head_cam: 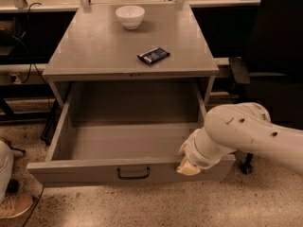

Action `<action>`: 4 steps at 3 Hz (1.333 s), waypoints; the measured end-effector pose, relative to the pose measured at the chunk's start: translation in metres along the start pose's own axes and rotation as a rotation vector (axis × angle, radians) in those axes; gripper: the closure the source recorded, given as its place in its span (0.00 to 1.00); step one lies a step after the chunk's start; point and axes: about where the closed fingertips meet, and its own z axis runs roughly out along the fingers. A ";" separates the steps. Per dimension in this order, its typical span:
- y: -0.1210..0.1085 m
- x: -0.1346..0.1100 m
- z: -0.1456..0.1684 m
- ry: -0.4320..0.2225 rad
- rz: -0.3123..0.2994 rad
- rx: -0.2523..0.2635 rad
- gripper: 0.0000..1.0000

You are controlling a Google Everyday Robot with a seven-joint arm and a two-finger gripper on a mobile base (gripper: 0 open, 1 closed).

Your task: Open top drawer

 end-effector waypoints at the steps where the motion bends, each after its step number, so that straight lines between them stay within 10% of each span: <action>1: 0.000 0.000 -0.001 0.001 -0.002 0.001 0.16; 2: -0.014 0.003 -0.004 -0.018 -0.024 0.003 0.00; 4: -0.078 0.032 -0.028 -0.068 -0.009 0.049 0.00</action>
Offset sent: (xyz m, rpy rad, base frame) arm 0.0227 -0.0103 0.0103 0.0390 -0.0259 0.0401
